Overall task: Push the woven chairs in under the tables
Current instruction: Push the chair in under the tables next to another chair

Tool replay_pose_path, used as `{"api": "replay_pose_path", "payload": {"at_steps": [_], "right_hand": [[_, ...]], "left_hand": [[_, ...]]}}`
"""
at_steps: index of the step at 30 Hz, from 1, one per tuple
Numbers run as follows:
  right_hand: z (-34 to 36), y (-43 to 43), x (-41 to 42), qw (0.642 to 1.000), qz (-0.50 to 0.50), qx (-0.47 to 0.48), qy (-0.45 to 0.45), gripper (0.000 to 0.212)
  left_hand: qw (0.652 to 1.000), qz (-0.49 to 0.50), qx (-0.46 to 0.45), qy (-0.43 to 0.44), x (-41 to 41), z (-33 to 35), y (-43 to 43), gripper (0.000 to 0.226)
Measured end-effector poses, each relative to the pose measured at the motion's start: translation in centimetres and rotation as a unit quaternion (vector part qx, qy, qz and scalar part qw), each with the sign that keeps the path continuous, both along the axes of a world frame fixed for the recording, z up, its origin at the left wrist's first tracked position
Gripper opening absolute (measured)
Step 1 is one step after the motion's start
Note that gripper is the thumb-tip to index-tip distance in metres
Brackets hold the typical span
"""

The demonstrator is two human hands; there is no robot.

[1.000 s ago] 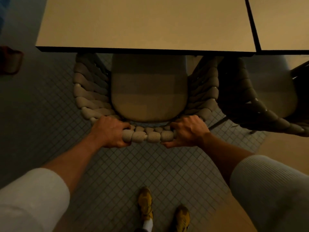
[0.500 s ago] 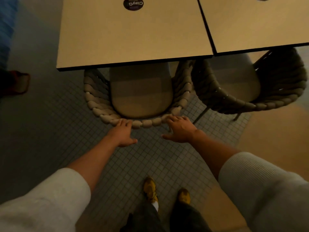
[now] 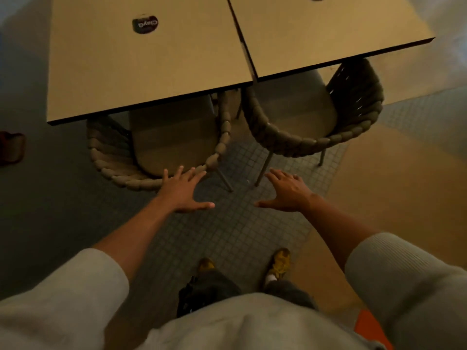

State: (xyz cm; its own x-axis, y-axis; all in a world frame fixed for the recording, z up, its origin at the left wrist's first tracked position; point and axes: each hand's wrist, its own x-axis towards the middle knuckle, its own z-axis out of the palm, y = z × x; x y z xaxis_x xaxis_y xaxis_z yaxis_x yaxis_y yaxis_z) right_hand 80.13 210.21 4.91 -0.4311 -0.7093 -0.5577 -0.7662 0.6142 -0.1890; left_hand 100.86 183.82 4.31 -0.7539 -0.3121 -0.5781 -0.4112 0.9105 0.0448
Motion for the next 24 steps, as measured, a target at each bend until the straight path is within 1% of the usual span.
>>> {"api": "replay_pose_path", "payload": {"at_steps": [5,8,10,13,16,20,24], "right_hand": [[2.3,6.8,-6.0,0.998,-0.045,-0.048,0.011,0.118],[3.6,10.7,-10.3,0.996,-0.067,-0.063,0.016,0.109],[4.1,12.4,-12.8,0.994,-0.075,-0.080,0.018,0.102],[4.3,14.3,-16.6,0.990,-0.091,-0.107,0.032,0.091],[4.2,15.3,-20.0,0.988,-0.102,-0.095,0.059,0.087],[3.4,16.1,-24.3,0.988,-0.106,-0.086,0.068,0.087],[2.3,16.3,-28.5,0.987,-0.128,-0.071,0.073,0.094]], "left_hand": [[0.998,0.050,0.022,0.008,-4.0,1.2,5.8,0.118],[0.995,0.092,0.030,0.005,-7.1,1.6,9.4,0.115],[0.992,0.117,0.042,0.008,-8.9,1.7,11.0,0.112],[0.987,0.145,0.058,0.039,-12.0,2.1,13.0,0.116],[0.982,0.168,0.069,0.053,-15.5,2.3,14.5,0.112],[0.966,0.222,0.120,0.055,-20.1,1.7,14.9,0.120],[0.947,0.278,0.147,0.066,-24.8,0.3,13.8,0.116]]}}
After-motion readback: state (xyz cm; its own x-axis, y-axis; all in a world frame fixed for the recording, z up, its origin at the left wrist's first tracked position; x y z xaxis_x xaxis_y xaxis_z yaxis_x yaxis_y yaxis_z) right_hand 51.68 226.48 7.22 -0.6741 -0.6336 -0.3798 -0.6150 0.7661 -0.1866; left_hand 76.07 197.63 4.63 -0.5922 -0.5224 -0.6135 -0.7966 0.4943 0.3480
